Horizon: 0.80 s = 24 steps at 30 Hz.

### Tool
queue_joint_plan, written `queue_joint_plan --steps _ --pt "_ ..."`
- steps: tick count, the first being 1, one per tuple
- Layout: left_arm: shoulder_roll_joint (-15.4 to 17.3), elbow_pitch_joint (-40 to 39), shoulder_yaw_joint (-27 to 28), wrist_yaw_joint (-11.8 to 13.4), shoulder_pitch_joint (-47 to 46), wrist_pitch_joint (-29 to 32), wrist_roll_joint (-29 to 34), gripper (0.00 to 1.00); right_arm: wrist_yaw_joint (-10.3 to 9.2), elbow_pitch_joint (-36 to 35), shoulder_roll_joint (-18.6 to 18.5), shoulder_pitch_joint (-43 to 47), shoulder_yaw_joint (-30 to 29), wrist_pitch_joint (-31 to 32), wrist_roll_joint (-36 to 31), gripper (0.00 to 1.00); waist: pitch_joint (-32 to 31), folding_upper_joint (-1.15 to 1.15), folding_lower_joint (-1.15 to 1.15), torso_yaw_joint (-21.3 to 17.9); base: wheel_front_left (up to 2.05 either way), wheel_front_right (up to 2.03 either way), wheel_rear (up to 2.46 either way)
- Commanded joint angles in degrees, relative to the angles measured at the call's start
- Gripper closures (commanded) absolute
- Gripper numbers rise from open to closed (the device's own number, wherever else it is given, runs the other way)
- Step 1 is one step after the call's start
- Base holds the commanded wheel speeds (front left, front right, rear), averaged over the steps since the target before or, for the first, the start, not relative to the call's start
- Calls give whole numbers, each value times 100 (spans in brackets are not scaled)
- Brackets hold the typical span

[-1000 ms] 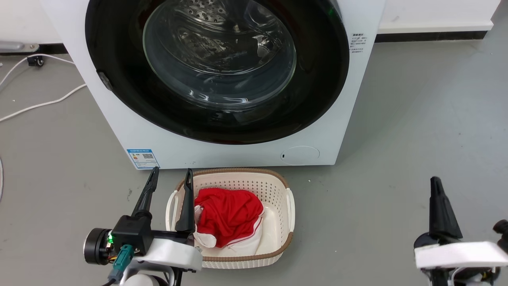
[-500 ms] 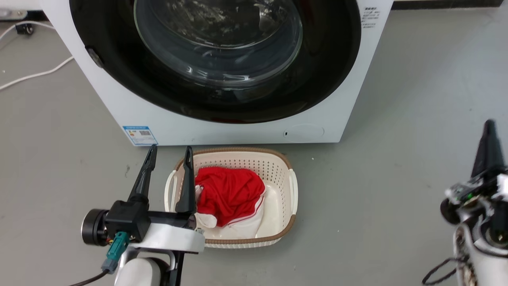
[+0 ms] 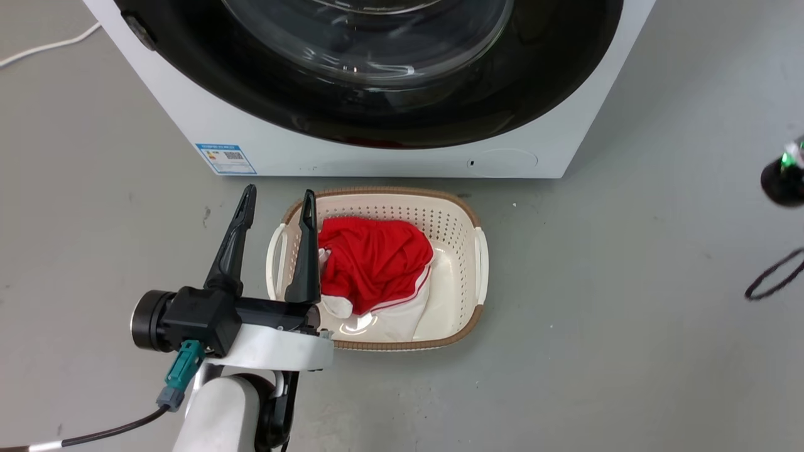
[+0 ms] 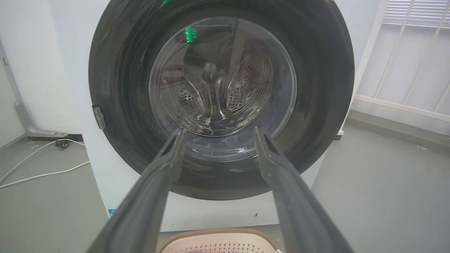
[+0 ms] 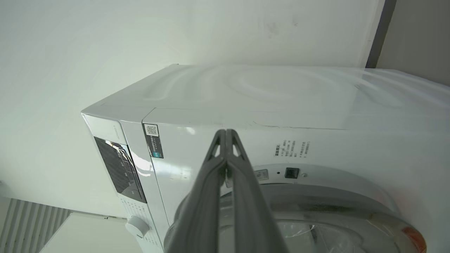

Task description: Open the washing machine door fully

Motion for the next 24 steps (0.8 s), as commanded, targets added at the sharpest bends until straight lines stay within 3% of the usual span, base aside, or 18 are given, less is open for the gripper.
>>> queue_joint_plan --steps 1,9,16,24 --pt "5 -33 -8 -15 -104 -15 -26 0 0 246 -124 -339 146 181 1 100 107 0 -1 48 0 0 0" --pt "4 -106 -89 -57 -255 -15 -17 0 0 1414 -427 -1775 976 998 -283 100 395 0 -1 143 0 0 0" --pt "5 -169 -149 -63 -373 -15 16 0 0 2033 -361 -2604 1661 1617 -654 100 615 0 -1 193 0 0 0" --pt "4 -229 -200 -79 -479 -15 32 0 0 2599 -199 -3252 2082 1854 -993 100 867 0 -1 225 0 0 0"
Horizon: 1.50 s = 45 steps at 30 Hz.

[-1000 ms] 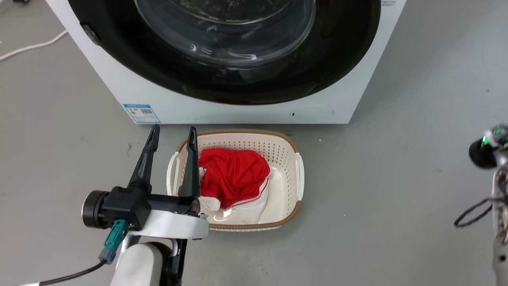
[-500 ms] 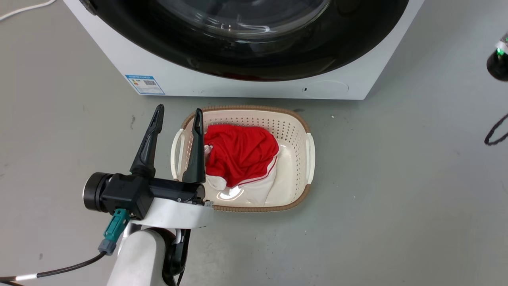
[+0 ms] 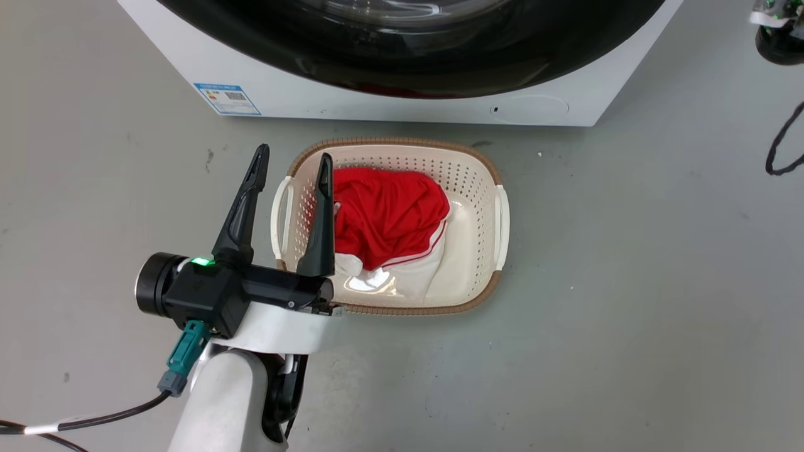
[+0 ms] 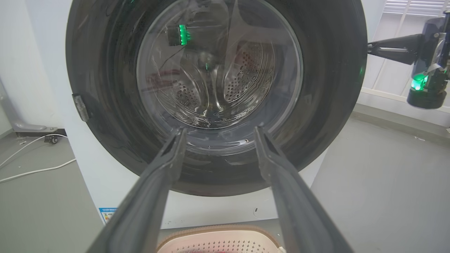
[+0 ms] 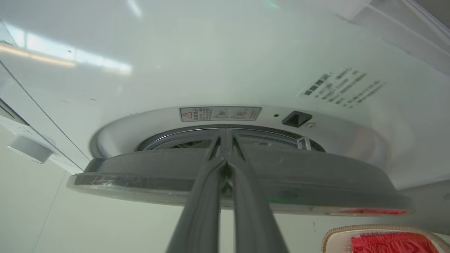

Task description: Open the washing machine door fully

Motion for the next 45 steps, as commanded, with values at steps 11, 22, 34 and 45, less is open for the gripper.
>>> queue_joint_plan --steps 11,22,34,45 --pt "3 -68 -74 -10 -203 -15 21 0 0 324 203 -514 277 499 -165 100 335 0 -1 32 0 0 0" --pt "3 -14 -88 18 -240 -15 29 0 1 131 160 -292 233 1285 76 100 315 0 -1 -43 0 0 0" --pt "3 102 -73 -18 -111 -15 37 0 0 -191 135 265 206 2130 392 100 -35 0 -1 -179 0 0 0" --pt "3 238 -43 1 124 -15 20 0 0 -529 343 1084 284 2649 604 100 -511 0 -1 -259 0 0 0"
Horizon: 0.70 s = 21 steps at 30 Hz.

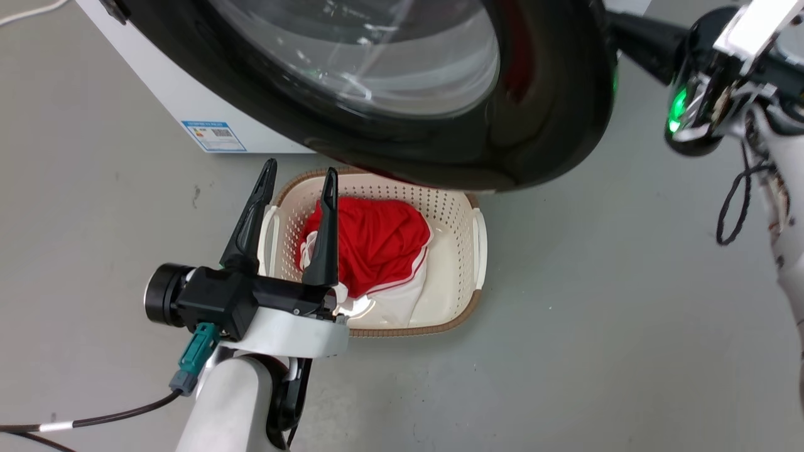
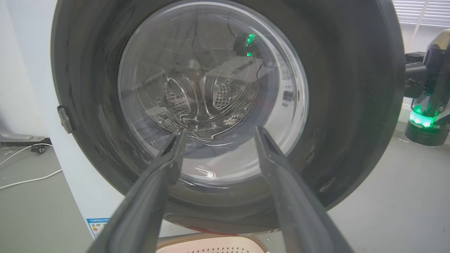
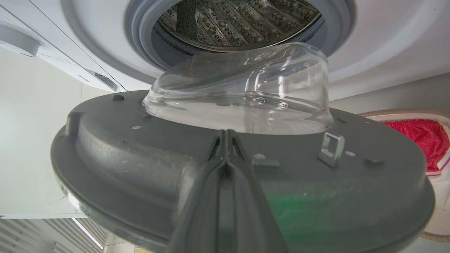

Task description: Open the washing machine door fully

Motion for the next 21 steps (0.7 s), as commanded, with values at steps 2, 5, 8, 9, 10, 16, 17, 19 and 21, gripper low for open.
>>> queue_joint_plan --steps 2,5,8,9,10,16,17,19,21 --pt "5 42 21 0 108 -15 15 0 0 -117 163 314 64 134 72 100 -171 0 0 -18 0 0 0" --pt "4 88 44 23 188 -15 49 0 0 -270 249 640 70 227 146 100 -347 0 0 -12 0 0 0" --pt "5 143 67 50 279 -15 79 0 0 -431 337 994 106 312 196 100 -544 0 0 4 0 0 0" --pt "4 156 75 57 311 -15 87 0 0 -486 364 1095 119 328 199 100 -604 0 0 10 0 0 0" --pt "4 173 84 54 342 -15 100 0 0 -540 404 1205 117 362 240 100 -662 0 0 17 0 0 0" --pt "5 246 128 70 559 -15 145 0 0 -895 640 1844 225 510 316 100 -1013 0 0 88 0 0 0" --pt "4 257 133 76 599 -15 152 0 0 -954 673 1939 249 532 327 100 -1070 0 0 101 0 0 0" --pt "4 267 143 85 684 -15 168 0 0 -1083 741 2135 285 574 371 100 -1169 0 0 134 0 0 0" --pt "4 271 162 86 748 -15 184 0 0 -1225 801 2305 335 606 385 100 -1237 0 0 165 0 0 0"
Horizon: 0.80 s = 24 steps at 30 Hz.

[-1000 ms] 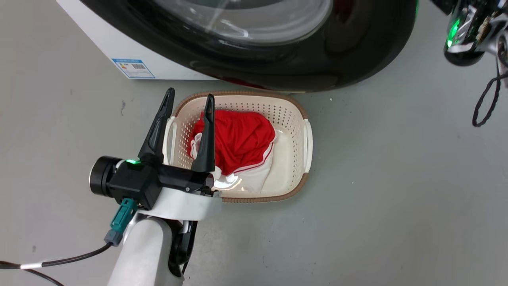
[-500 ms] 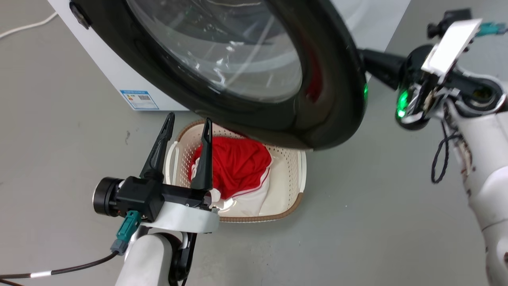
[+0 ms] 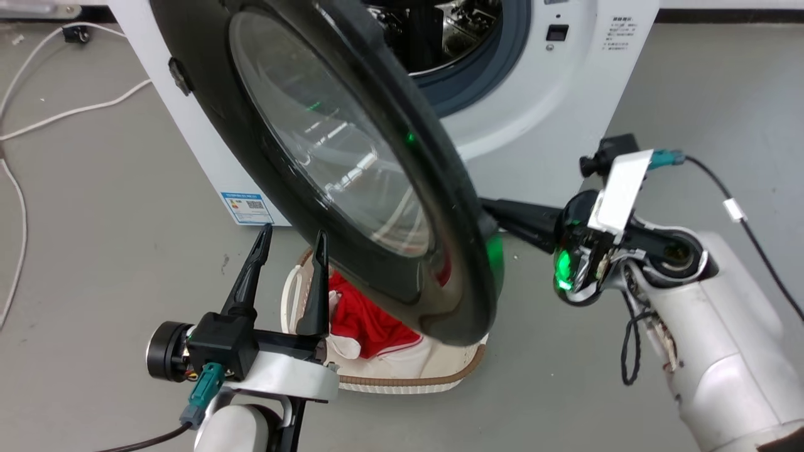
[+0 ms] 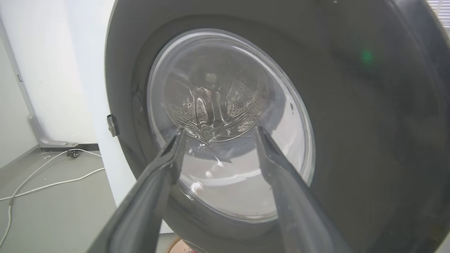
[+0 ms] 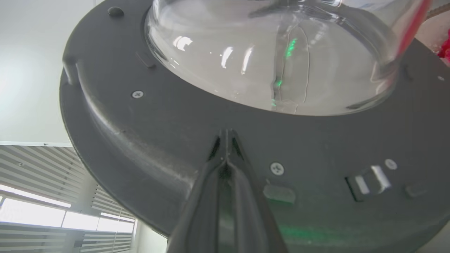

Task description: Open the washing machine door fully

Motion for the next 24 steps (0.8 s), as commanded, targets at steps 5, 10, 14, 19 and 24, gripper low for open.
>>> queue_joint_plan --steps 5,10,14,19,24 --pt "3 7 39 23 155 -15 25 0 0 -359 205 456 169 50 82 100 -165 0 1 126 0 0 0" --pt "3 19 44 32 191 -15 -7 0 0 -590 274 698 242 -145 52 100 -197 0 1 194 0 0 0" --pt "3 22 46 49 202 -15 -20 0 0 -752 302 853 174 -509 -12 100 -206 0 1 205 0 0 0" --pt "3 29 82 82 245 -15 -19 0 0 -1071 209 1123 -154 -1596 -372 100 -221 0 1 154 0 0 0" --pt "3 51 120 90 265 -15 -10 0 0 -1499 97 1531 -636 -2747 -691 100 -217 0 1 75 0 0 0"
